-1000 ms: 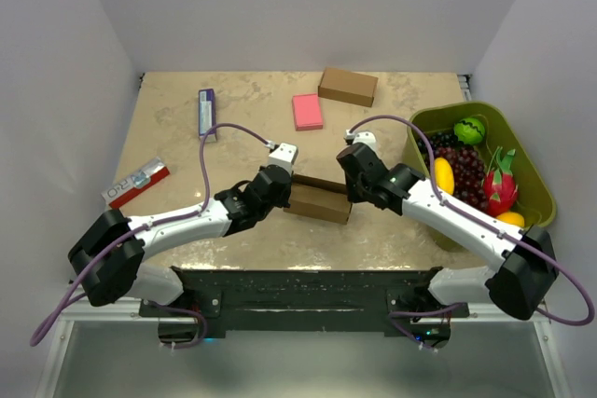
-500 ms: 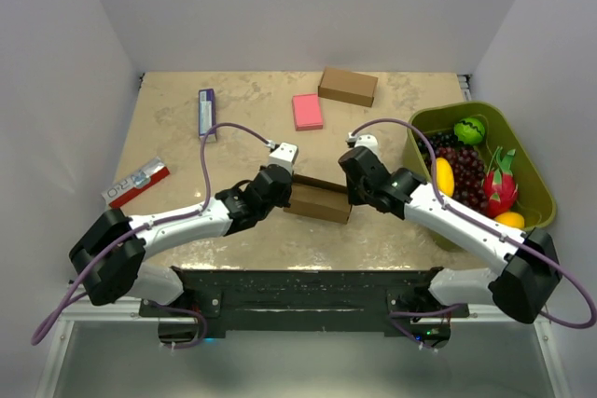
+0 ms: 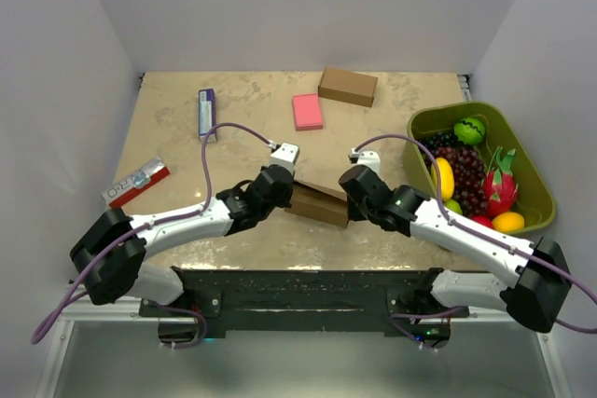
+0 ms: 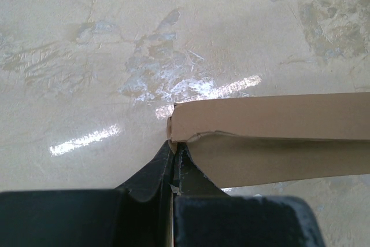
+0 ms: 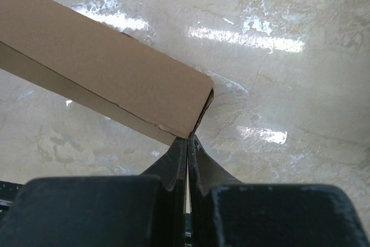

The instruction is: Fold the paper box

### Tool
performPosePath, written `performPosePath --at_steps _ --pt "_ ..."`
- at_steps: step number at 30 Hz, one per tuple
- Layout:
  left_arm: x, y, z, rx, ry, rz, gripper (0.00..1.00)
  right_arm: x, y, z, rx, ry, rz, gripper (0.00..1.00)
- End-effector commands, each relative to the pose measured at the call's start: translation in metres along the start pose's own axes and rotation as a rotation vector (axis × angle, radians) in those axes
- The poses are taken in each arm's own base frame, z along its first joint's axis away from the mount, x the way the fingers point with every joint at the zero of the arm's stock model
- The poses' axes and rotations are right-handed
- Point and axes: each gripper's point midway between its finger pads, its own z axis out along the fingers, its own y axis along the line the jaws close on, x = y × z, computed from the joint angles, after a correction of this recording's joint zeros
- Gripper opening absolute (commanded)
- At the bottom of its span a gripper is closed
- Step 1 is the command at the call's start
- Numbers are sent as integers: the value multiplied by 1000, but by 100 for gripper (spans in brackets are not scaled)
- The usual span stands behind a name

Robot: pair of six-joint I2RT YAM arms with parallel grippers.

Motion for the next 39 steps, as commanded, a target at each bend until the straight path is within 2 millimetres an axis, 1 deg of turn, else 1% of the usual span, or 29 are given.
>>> performPosePath --at_steps 1,5,10,12,15,16,17,18,20,21,23,24,26,27,28,30,31,33,34,35,37,38,39 --pt "74 5 -8 6 260 85 0 28 -10 2 41 64 7 0" --pt "72 5 -10 11 252 87 0 34 -13 6 62 73 -1 0" --pt "61 2 -12 28 215 94 0 39 -15 9 79 85 -10 0" --pt "57 2 -13 31 203 102 0 38 -14 7 71 88 -7 0" --pt "58 3 -12 34 204 128 0 30 -12 -4 50 73 11 0" --pt "58 3 -12 34 204 135 0 23 -8 -8 34 61 21 5" --pt "60 3 -12 37 206 144 0 24 -3 -12 7 74 30 21" --pt "61 4 -12 36 208 157 0 16 2 -16 -13 60 41 25" --pt "61 4 -12 41 205 170 0 11 9 -20 -43 60 44 28" --pt "61 4 -13 43 203 177 0 6 16 -24 -70 59 49 31" --pt "61 3 -13 44 203 182 0 3 21 -27 -85 65 47 34" --pt "60 4 -13 41 200 182 0 -3 23 -30 -95 55 50 35" --pt "61 5 -14 40 201 184 0 -11 23 -37 -100 39 53 38" --pt "61 5 -14 39 200 184 0 -20 24 -43 -106 17 59 44" --pt "61 5 -14 39 200 184 0 -25 21 -46 -99 -1 62 47" --pt "62 6 -15 35 201 183 0 -40 18 -55 -102 -41 69 51" --pt "61 6 -15 34 199 181 0 -46 13 -55 -93 -51 85 54" --pt "62 6 -15 35 199 179 0 -54 7 -54 -87 -69 94 55" --pt "62 5 -15 39 197 176 0 -56 2 -50 -90 -61 117 56" --pt "62 5 -16 42 197 175 0 -62 3 -48 -107 -76 135 57" --pt "63 4 -16 43 197 174 0 -61 1 -39 -111 -73 163 61" --pt "63 5 -16 41 197 175 0 -62 2 -37 -116 -78 172 62" --pt "63 4 -16 43 198 175 0 -57 2 -32 -110 -65 180 62"
